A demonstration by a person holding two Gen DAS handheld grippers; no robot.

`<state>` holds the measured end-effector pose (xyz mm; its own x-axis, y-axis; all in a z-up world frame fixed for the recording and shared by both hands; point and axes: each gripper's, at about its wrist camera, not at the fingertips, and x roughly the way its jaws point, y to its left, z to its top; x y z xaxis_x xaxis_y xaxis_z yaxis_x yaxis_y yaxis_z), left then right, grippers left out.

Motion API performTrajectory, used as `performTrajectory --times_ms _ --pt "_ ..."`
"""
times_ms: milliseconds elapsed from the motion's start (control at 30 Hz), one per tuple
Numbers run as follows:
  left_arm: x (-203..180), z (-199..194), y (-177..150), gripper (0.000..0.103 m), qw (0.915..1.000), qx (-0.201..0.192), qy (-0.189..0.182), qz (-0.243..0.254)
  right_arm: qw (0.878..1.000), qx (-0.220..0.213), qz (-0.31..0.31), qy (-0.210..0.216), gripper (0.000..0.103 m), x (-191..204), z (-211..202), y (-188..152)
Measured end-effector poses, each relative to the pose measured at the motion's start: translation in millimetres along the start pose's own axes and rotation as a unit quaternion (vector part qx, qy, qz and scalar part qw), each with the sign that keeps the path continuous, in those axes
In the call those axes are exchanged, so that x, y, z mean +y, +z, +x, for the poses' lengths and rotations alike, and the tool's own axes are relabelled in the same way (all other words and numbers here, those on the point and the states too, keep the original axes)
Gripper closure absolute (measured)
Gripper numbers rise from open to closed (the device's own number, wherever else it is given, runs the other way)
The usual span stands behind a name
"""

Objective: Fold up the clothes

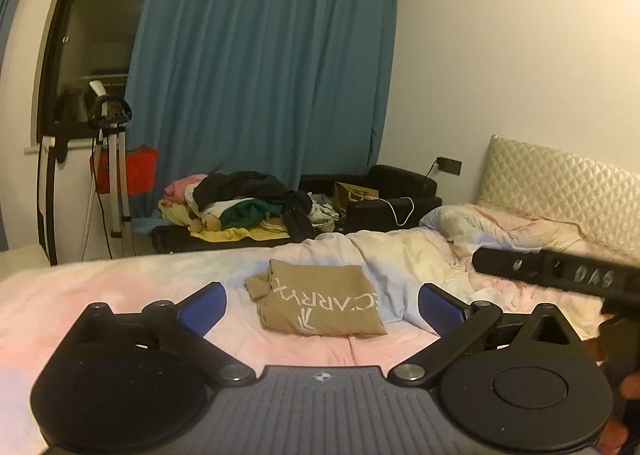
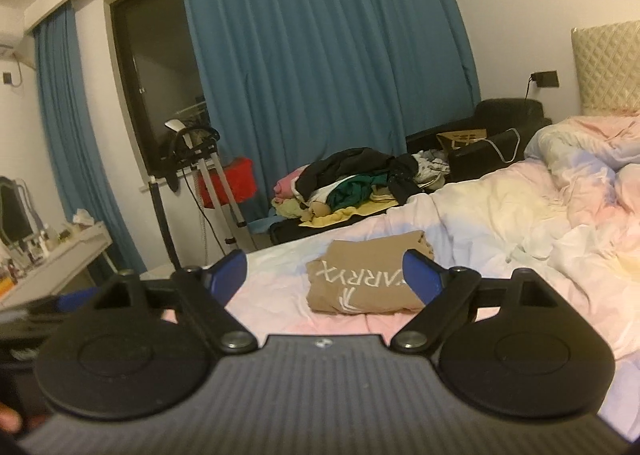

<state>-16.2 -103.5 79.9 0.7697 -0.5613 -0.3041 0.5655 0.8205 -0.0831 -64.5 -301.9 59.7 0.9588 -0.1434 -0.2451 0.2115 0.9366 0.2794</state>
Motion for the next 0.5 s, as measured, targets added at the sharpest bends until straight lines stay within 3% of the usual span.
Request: performTrajectory --times_ms 500 --pt "30.8 27.7 -57.5 0.000 0.9990 0.015 0.042 -0.005 0.998 -0.010 -0.045 -0.031 0.017 1.3 27.1 -79.6"
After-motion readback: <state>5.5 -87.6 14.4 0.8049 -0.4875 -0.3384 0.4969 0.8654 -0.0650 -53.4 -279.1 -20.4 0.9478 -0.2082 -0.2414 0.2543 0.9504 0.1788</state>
